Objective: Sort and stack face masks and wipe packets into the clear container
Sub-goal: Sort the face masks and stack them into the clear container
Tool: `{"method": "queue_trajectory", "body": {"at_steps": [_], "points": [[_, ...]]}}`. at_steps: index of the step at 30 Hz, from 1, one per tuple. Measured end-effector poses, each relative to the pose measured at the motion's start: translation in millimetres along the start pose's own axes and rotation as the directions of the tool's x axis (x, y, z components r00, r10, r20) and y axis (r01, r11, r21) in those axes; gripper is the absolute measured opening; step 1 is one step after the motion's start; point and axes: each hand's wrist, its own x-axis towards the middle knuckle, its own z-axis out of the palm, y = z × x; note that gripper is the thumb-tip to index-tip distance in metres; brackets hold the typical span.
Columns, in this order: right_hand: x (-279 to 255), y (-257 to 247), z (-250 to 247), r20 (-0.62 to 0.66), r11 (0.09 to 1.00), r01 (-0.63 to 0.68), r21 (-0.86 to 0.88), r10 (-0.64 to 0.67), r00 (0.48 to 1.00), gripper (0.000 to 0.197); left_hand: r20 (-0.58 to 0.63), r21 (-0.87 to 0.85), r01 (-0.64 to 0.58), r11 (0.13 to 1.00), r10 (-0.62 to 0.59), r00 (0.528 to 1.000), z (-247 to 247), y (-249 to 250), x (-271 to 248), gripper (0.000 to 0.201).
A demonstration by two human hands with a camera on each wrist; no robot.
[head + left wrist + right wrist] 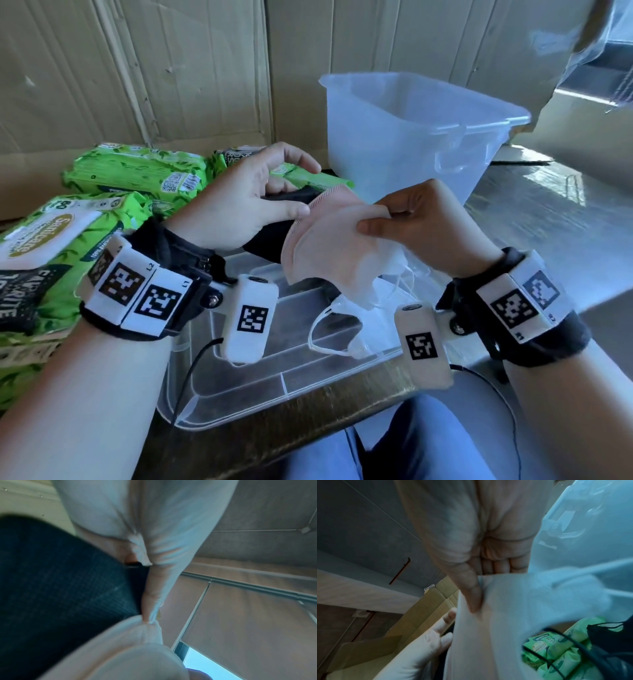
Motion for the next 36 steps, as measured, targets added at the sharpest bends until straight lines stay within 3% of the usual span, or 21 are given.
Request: {"method": "queue_trajectory", "body": {"at_steps": [2,6,10,14,17,18,21,25,28,31,34,36], "points": [[-4,4,-7,-0.025,0.999,-0.029,0.040,0.030,0.999,0.005,-0.019,0.011,-0.008,1.000,0.008,1.000,1,1,2,0.029],[-12,17,-21,-0.073,0.990,-0.057,0.130,0.067,0.995,0.010,-0.067,0.122,-0.025,0.992,0.033,0.997,1,0,10,0.026],[-17,23,-30,-0.169,0.941,-0.059,0.334,0.122,0.978,0.003,-0.149,0.228,-0.018,0.973,0.053,0.987,6,2,14,0.030],[-17,19,-27,-0.112,0.874,-0.017,0.485,0.081,0.990,0.008,-0.142,0.162,0.044,0.986,-0.021,0.990,18,7,13,0.017],[-16,15,-20,-0.071,0.845,-0.008,0.534,0.054,0.996,0.017,-0.069,-0.054,0.072,0.996,-0.076,0.995,20,6,9,0.053],[-16,14,-18,-0.069,0.843,-0.012,0.538,0.058,0.996,0.019,-0.050,-0.091,0.082,0.992,-0.087,0.995,22,6,7,0.048],[-16,15,-13,-0.078,0.835,-0.031,0.549,0.088,0.993,0.019,-0.097,-0.120,0.071,0.990,-0.083,0.992,29,5,5,0.008],[-19,12,-15,-0.045,0.821,-0.009,0.571,0.043,0.998,0.016,-0.226,-0.025,0.050,0.998,-0.054,0.973,29,1,8,0.007],[-24,3,-20,-0.077,0.702,0.103,0.705,-0.068,0.995,0.018,-0.256,0.021,0.102,0.995,-0.094,0.962,29,4,8,0.046],[-26,-5,-22,-0.117,0.564,0.157,0.811,-0.107,0.987,0.014,-0.107,-0.074,0.179,0.981,-0.186,0.977,31,0,7,0.075],[-23,0,-20,-0.078,0.695,0.119,0.709,-0.090,0.993,0.015,0.029,-0.344,0.203,0.917,-0.206,0.978,35,-4,6,0.073],[-23,7,-18,-0.062,0.771,0.063,0.634,-0.030,0.998,0.010,0.003,-0.333,0.130,0.934,-0.137,0.991,37,-2,5,0.044]]}}
